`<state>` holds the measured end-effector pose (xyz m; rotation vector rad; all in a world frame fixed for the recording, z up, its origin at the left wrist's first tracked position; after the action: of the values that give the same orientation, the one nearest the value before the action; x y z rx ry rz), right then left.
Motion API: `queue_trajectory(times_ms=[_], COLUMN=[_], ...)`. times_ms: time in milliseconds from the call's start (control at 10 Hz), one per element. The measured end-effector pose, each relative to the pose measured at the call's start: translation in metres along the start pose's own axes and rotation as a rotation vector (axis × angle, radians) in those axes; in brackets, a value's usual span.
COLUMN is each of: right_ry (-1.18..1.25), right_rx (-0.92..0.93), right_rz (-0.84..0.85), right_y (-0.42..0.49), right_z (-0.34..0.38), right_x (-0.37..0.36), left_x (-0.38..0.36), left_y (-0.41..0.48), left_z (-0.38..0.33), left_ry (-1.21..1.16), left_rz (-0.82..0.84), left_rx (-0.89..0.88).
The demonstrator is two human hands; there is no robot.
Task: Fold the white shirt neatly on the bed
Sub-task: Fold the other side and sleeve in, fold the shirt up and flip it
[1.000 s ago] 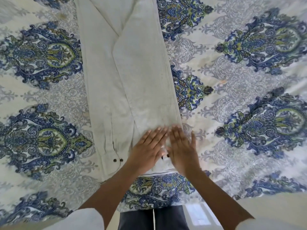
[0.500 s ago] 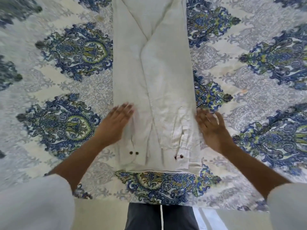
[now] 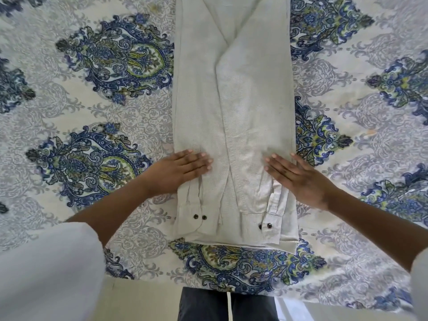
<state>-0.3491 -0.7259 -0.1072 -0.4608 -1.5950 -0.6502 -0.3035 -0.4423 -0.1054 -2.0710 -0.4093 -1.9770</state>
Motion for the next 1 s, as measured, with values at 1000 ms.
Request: queue_trajectory(times_ms=[1000], right_ry=[1.593], right_rx=[-1.655], right_rz=[0.092], right_y=[0.053], right_z=[-0.116], right_x=[-0.012], left_x=[-0.005], left_y=[0.012], left_z=[0.105], left_ry=[-1.819], left_rz=[-0.182], left_rx=[1.606])
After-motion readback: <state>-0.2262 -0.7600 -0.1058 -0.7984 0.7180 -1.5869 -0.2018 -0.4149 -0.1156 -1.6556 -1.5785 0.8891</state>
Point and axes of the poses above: each hand's wrist, its own y-axis towards the middle knuckle, its own x-axis out of the back of the hand, z = x × y, the point moved 6 cm from there along y, towards the middle knuckle, and after that the axes turned 11 degrees about -z, right-handed, at the moved point
